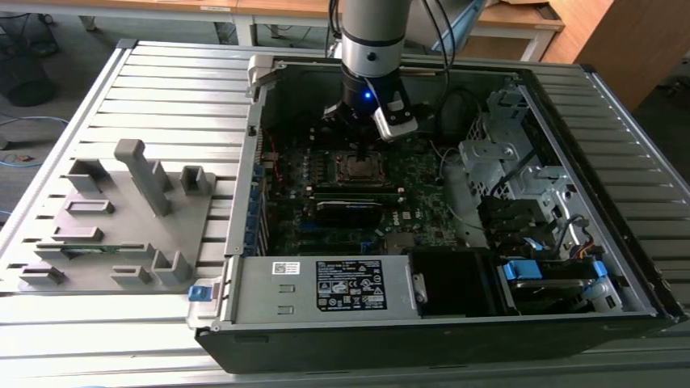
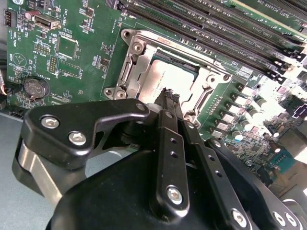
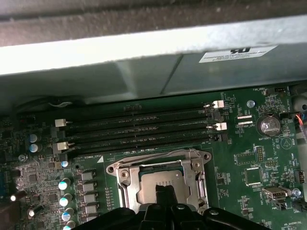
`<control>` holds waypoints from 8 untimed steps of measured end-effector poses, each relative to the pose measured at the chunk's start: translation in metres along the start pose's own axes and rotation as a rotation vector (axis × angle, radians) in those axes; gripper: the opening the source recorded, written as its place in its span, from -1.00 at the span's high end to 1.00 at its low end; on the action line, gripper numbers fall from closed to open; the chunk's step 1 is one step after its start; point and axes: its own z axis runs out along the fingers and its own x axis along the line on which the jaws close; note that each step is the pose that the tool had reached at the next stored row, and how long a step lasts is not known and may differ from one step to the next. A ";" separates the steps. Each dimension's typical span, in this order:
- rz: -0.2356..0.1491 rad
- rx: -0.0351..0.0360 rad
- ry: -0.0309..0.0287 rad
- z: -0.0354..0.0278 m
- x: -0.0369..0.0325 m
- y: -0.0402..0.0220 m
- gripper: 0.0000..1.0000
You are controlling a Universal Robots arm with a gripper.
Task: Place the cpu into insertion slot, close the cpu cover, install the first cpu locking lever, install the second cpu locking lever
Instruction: 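Install the second cpu locking lever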
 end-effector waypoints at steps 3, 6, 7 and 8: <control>0.000 0.0001 0.0000 -0.0002 0.0000 0.0000 0.79; 0.000 0.0003 0.0002 -0.0006 0.0000 0.0000 0.79; 0.000 0.0006 0.0002 -0.0011 0.0000 0.0000 0.79; 0.000 0.0003 0.0001 -0.0019 -0.0001 0.0000 0.79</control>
